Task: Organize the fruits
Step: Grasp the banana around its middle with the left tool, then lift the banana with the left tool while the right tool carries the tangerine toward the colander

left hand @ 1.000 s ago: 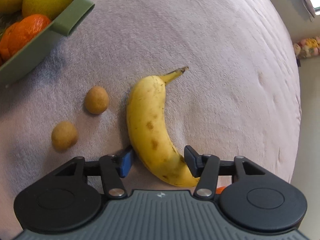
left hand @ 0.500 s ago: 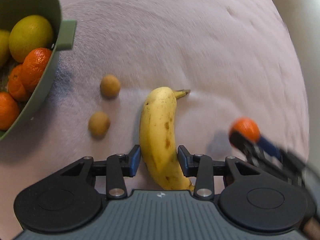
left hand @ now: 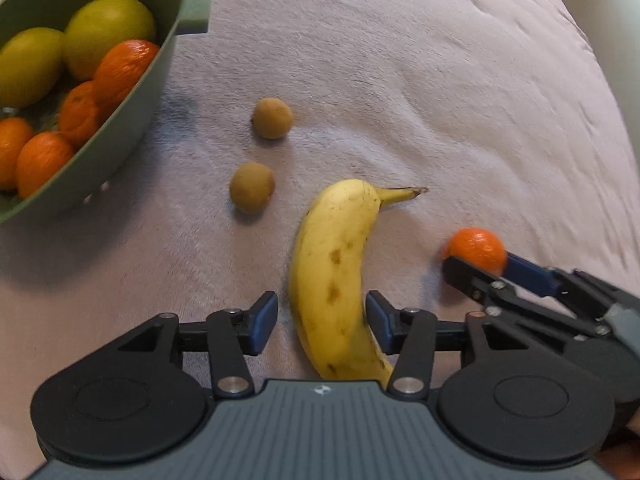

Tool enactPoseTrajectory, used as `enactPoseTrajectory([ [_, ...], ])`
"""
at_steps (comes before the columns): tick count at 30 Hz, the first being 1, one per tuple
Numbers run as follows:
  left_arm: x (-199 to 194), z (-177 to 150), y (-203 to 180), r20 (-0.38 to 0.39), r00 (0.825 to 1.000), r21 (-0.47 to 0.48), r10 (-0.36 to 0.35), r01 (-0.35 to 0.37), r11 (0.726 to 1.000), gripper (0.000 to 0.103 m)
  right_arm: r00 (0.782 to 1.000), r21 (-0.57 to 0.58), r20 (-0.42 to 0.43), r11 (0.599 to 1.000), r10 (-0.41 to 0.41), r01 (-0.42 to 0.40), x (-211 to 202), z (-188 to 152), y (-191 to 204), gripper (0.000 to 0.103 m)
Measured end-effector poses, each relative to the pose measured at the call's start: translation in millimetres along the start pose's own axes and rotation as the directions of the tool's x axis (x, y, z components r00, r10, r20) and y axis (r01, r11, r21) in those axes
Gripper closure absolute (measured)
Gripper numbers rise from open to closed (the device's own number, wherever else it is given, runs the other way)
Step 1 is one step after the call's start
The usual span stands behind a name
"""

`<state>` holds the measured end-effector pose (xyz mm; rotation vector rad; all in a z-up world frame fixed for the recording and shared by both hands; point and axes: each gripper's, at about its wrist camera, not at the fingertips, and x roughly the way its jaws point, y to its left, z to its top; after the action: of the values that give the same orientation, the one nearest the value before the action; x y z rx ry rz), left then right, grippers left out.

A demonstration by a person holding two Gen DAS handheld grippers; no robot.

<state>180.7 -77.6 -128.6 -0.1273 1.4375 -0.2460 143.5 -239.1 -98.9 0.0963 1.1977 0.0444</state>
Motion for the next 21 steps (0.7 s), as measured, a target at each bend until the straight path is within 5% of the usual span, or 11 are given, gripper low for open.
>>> enactPoseTrajectory([
  [9,6,-33,-10,0.145,0.987,0.001,0.069,-0.070,0.998,0.038,1.000,0.043,-0.022,0.999,-0.003,0.003,4,-9,-9,0.060],
  [16,4,-53,-11,0.262,0.960,-0.045,0.100,-0.091,0.995,0.039,0.998,0.013,-0.037,0.999,-0.051,0.051,16,-16,-4,0.060],
  [21,3,-54,-19,0.287,0.951,0.036,0.120,-0.136,0.990,0.039,0.998,0.018,-0.041,0.999,-0.043,0.043,15,-15,-8,0.060],
])
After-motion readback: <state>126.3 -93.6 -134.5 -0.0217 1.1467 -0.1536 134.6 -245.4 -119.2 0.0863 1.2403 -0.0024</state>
